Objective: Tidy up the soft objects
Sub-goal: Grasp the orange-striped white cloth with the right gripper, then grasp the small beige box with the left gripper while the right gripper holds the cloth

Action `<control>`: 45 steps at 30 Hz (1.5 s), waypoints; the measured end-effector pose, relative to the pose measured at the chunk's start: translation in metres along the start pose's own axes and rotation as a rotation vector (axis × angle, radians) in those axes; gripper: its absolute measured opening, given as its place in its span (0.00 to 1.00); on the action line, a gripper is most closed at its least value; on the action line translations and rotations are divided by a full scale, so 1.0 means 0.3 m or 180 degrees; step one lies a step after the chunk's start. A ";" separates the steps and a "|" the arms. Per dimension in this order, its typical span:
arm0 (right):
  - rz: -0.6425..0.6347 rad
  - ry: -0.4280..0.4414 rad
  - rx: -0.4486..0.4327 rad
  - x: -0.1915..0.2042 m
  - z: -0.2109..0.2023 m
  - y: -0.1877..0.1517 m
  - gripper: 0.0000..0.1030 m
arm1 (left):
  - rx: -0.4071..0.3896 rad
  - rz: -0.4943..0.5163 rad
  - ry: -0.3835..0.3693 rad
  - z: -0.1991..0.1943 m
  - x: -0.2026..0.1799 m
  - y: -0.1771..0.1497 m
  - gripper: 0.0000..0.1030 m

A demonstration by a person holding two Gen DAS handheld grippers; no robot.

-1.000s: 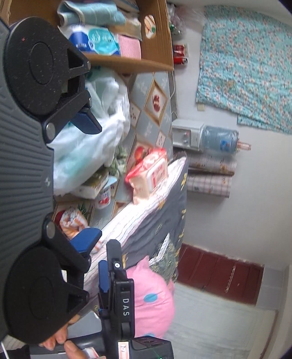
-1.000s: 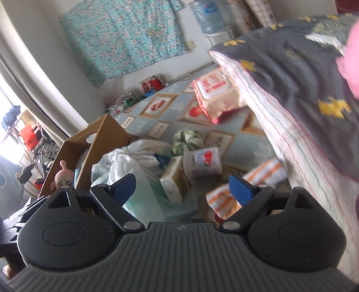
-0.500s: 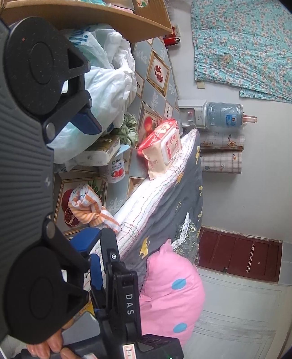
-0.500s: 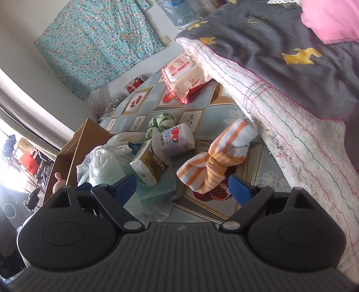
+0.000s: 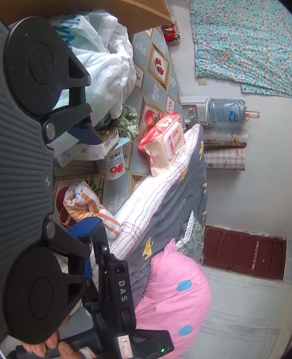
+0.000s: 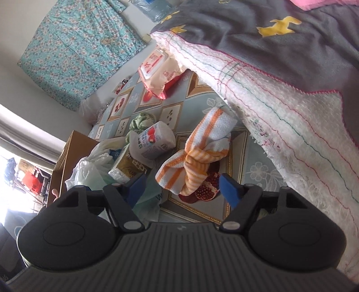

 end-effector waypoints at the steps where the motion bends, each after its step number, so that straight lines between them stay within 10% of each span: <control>1: 0.0019 -0.0018 0.0013 -0.012 0.010 0.007 0.64 | 0.0036 0.0014 -0.0023 0.011 -0.006 0.000 0.67; 24: -0.0085 -0.0269 0.0236 -0.058 0.273 0.189 0.49 | 0.0503 -0.0047 -0.0397 0.185 -0.074 -0.030 0.46; 45: -0.1005 -0.0022 0.1021 0.041 0.375 0.169 0.47 | 0.0421 -0.0159 -0.0079 0.168 0.004 0.007 0.48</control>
Point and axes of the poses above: each gripper's, at about its wrist camera, not at the fingertips, and z roughly the way its jaws point, x to its left, y to its top, the point moved 4 cm from there along z, roughly the way its jaws point, and after that the axes turned 7 degrees about y, right-handed, at the moved point
